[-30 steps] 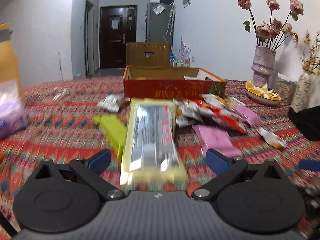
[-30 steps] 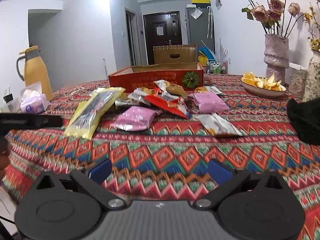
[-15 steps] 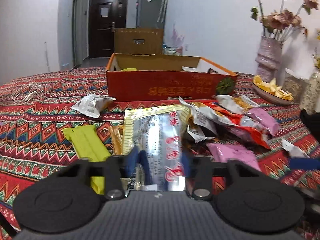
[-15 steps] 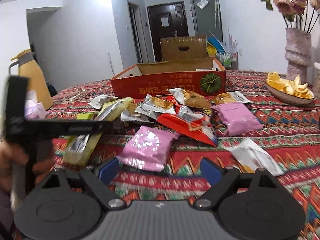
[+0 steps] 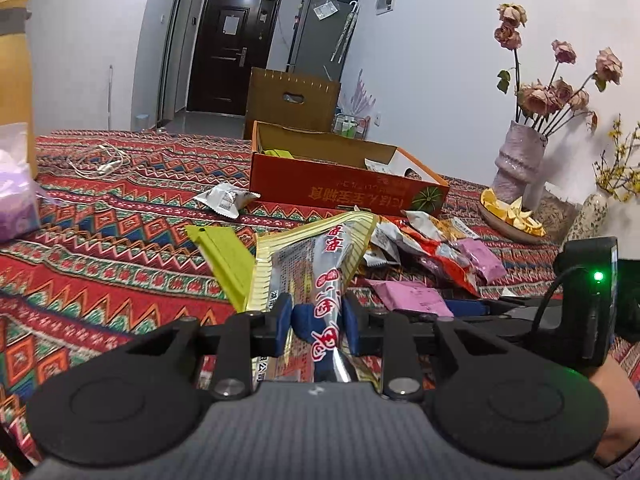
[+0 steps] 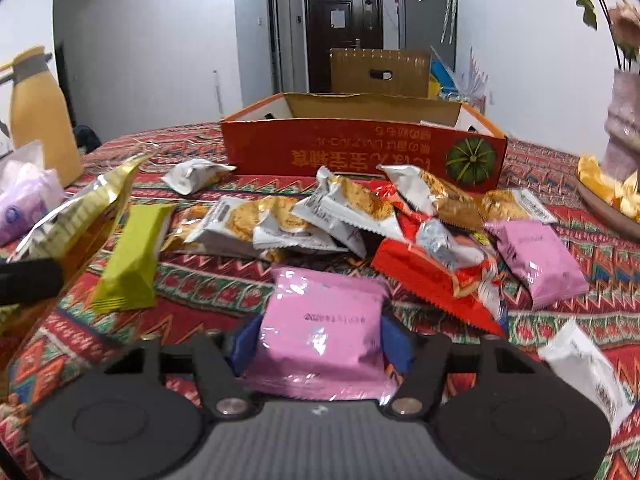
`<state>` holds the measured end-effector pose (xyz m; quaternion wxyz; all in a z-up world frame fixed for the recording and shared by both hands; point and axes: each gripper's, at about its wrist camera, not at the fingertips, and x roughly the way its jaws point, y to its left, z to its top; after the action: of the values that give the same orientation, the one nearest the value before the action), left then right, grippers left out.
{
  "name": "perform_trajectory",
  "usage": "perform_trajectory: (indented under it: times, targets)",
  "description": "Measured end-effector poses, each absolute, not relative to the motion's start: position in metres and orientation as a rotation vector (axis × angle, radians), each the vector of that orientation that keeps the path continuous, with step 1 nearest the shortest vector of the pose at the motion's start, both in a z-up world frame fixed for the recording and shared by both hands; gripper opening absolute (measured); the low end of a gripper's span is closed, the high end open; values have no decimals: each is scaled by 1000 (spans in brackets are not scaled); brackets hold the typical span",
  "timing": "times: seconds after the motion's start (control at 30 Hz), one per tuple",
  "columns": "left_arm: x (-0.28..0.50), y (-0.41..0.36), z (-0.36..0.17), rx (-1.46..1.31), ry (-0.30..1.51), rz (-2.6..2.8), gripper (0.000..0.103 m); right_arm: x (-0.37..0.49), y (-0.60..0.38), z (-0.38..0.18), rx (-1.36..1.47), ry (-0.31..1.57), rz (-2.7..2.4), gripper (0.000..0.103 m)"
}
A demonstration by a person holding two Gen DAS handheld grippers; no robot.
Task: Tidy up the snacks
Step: 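Grasp the silver-gold bar with the left tool while the right tool grasps a pink packet, then lower both snacks into the cardboard box and open both tools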
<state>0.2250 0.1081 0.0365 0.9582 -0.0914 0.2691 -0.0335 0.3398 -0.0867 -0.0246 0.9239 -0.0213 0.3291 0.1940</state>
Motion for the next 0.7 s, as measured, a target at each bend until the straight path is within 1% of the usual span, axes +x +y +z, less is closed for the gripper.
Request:
perform_trajectory:
  times: [0.23, 0.4, 0.53, 0.7]
  targets:
    - [203, 83, 43, -188, 556, -119, 27, 276, -129, -18, -27, 658, 395, 61]
    - [204, 63, 47, -171, 559, -130, 28, 244, -160, -9, 5, 643, 385, 61]
    - [217, 60, 57, -177, 554, -130, 28, 243, -175, 0, 31, 601, 394, 61]
    - [266, 77, 94, -201, 499, -139, 27, 267, -185, 24, 55, 542, 440, 61]
